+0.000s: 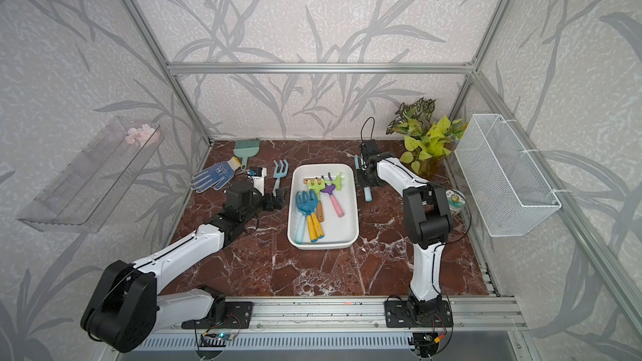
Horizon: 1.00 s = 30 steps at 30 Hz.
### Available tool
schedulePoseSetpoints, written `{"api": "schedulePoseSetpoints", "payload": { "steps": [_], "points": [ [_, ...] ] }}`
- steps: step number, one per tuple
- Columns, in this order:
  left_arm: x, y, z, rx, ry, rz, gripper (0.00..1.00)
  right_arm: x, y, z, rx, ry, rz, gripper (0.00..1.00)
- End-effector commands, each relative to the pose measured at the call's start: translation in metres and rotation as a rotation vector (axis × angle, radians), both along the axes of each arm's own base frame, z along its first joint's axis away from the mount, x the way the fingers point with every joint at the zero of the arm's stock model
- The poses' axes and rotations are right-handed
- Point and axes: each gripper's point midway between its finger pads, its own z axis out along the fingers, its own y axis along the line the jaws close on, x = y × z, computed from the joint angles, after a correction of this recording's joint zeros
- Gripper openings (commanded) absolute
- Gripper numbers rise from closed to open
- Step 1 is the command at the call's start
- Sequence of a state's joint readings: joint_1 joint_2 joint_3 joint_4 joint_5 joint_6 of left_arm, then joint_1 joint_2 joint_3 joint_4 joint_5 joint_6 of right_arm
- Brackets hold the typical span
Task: Take the hand rake out of the storage box
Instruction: Place the rake at the center of the board.
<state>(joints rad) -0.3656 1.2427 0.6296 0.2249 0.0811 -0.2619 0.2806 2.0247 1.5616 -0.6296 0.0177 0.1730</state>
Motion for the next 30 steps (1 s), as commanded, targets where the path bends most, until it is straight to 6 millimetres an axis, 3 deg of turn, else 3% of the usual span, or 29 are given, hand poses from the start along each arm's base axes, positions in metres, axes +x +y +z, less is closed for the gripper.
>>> {"api": "schedulePoseSetpoints", "payload": {
  "steps": [1,8,19,30],
  "points": [
    [0.005,-0.007,0.013,-0.002,-0.031,-0.026,0.98,0.004,-0.002,-0.006,0.005,0.033,0.007,0.17],
    [0.006,-0.008,0.012,-0.002,-0.027,-0.031,0.98,0.008,-0.003,-0.024,0.007,0.065,-0.009,0.18],
    [0.007,-0.008,0.011,-0.001,-0.023,-0.032,0.98,0.021,-0.003,-0.036,0.042,0.101,-0.04,0.21],
    [0.006,-0.01,0.012,-0.007,-0.021,-0.043,0.98,0.021,-0.008,-0.038,0.061,0.104,-0.065,0.34]
  ]
}}
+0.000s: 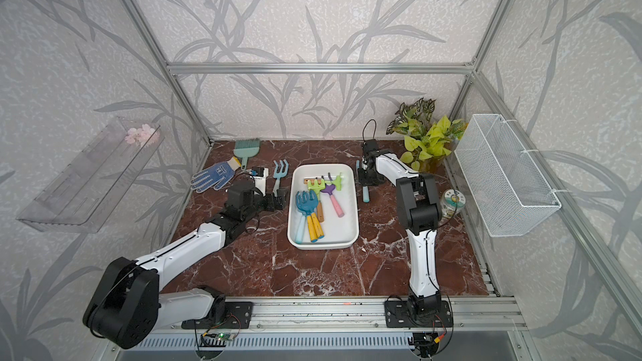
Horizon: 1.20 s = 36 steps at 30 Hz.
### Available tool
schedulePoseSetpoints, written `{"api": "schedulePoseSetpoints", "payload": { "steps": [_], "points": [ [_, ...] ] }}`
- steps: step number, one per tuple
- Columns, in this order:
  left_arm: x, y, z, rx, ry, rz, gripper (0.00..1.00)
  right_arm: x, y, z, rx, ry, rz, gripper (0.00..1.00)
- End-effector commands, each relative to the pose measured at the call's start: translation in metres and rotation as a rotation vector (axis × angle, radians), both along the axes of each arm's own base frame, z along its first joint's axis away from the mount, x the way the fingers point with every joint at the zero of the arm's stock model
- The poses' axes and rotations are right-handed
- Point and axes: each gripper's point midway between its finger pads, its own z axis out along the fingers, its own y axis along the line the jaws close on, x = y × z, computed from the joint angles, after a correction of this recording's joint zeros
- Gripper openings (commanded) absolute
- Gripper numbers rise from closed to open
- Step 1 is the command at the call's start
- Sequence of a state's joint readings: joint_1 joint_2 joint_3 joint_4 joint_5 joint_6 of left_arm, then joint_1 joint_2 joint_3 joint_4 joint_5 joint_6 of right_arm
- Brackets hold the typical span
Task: Take the hand rake out of the storage box
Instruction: Place the rake at the center of the board.
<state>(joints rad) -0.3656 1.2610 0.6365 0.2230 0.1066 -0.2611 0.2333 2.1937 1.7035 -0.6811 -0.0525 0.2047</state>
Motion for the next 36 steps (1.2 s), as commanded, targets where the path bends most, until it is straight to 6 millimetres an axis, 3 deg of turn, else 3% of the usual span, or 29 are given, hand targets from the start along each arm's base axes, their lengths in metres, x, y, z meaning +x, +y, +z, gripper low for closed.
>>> {"api": "schedulePoseSetpoints", "payload": {
  "steps": [1,6,11,16,20,27,36],
  "points": [
    [0.005,-0.005,0.016,-0.001,-0.037,-0.019,0.98,0.0,-0.002,0.0,0.007,0.002,-0.013,0.35],
    [0.003,-0.006,0.019,-0.01,-0.033,-0.02,0.98,-0.005,-0.005,0.022,0.013,-0.066,-0.01,0.43],
    [0.003,-0.009,0.023,-0.026,-0.021,-0.018,0.97,-0.023,0.001,0.073,0.074,-0.223,0.02,0.6],
    [0.003,-0.013,0.023,-0.04,-0.026,-0.004,0.95,-0.063,0.04,0.121,0.155,-0.328,0.17,0.61],
    [0.002,-0.011,0.022,-0.05,-0.038,0.008,0.94,-0.102,0.082,0.14,0.21,-0.353,0.318,0.61],
    [-0.002,-0.002,0.028,-0.094,-0.08,0.029,0.94,-0.157,0.122,0.138,0.196,-0.313,0.437,0.6],
    [-0.008,0.037,0.039,-0.182,-0.144,0.135,0.93,-0.2,0.164,0.102,0.16,-0.219,0.541,0.53]
  ]
}}
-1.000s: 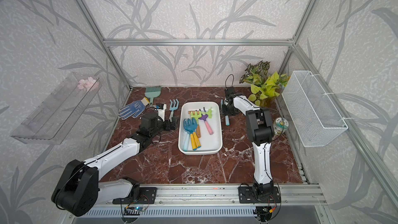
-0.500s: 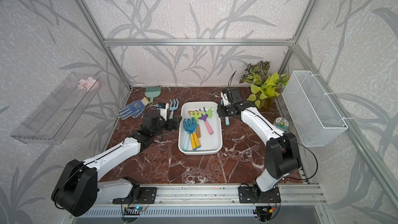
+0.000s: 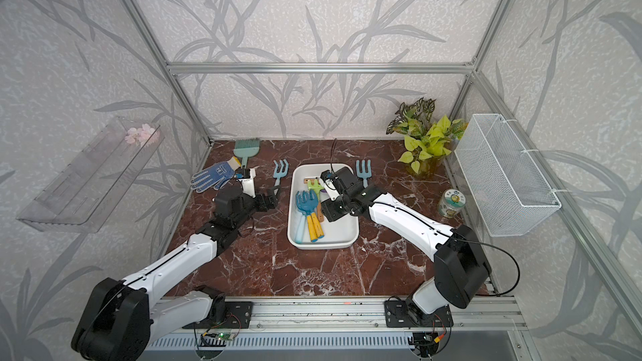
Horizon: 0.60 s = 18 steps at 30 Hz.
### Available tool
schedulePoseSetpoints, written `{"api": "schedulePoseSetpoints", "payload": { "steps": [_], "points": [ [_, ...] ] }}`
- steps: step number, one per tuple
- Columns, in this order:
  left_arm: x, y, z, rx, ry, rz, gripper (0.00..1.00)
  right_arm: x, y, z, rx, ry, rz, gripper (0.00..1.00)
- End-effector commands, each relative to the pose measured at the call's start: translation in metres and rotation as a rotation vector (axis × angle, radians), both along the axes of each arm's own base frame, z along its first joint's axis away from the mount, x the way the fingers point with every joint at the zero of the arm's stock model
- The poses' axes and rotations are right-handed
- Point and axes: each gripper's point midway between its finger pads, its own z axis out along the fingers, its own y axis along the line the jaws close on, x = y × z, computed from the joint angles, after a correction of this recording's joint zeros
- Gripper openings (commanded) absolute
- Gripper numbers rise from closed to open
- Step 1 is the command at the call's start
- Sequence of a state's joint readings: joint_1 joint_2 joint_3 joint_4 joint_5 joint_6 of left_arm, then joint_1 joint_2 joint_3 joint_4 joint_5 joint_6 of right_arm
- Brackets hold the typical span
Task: Take the hand rake out of the storage box
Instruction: Place the rake at the center of the board, then pick up the rake from the storage box.
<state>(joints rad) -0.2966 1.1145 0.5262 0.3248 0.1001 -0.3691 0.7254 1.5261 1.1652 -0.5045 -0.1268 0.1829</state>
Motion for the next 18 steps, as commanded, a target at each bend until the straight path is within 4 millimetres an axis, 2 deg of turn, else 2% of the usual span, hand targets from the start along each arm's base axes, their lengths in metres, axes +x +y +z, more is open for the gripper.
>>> {"api": "schedulePoseSetpoints", "payload": {
  "steps": [1,10,18],
  "points": [
    [0.0,0.007,0.014,-0.048,-0.051,0.023,0.93,-0.008,0.008,-0.02,-0.054,0.03,0.002,0.53],
    [0.0,0.008,0.014,-0.062,-0.049,0.018,0.94,-0.012,0.028,-0.061,-0.175,0.092,0.024,0.52],
    [0.001,0.008,0.014,-0.067,-0.047,0.015,0.94,-0.007,0.033,-0.085,-0.225,0.132,0.009,0.6]
  ]
}}
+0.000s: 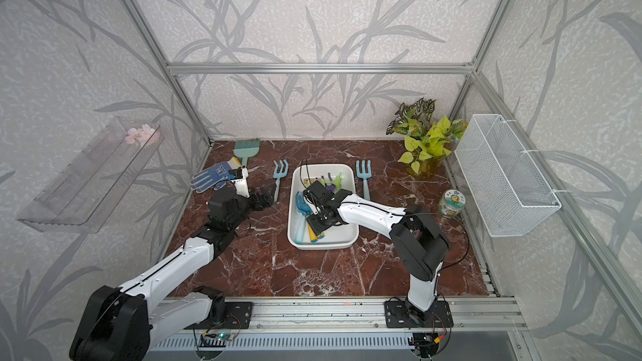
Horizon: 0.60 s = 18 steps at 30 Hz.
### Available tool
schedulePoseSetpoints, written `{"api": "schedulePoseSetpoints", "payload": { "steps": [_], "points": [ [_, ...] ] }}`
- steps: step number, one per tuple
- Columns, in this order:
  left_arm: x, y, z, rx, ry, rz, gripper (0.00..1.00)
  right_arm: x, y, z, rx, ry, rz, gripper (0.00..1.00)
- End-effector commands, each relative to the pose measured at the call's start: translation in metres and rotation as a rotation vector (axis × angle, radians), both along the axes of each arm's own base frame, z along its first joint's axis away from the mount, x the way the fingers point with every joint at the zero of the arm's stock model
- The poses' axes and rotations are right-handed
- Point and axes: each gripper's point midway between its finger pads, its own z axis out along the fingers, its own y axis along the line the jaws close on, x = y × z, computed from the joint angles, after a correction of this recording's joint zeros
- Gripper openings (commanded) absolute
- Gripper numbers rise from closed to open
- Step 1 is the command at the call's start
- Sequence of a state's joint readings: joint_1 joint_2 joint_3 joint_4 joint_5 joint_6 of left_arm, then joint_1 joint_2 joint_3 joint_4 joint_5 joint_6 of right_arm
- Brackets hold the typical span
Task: Take the hand rake out of the storage box
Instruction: Pick up the rake from the storage box.
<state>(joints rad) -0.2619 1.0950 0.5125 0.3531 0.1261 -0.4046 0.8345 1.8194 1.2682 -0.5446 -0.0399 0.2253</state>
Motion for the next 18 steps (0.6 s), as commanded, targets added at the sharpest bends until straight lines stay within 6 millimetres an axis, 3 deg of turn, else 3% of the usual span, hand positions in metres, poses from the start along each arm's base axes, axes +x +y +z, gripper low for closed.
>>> {"api": "schedulePoseSetpoints", "payload": {
  "steps": [1,18],
  "points": [
    [0.0,0.0,0.007,-0.018,-0.029,-0.006,0.94,0.002,0.001,-0.003,-0.026,0.005,-0.021,0.6],
    [0.001,0.0,0.008,-0.023,-0.03,-0.007,0.94,0.009,0.002,-0.035,-0.114,0.065,-0.066,0.37]
  ]
}}
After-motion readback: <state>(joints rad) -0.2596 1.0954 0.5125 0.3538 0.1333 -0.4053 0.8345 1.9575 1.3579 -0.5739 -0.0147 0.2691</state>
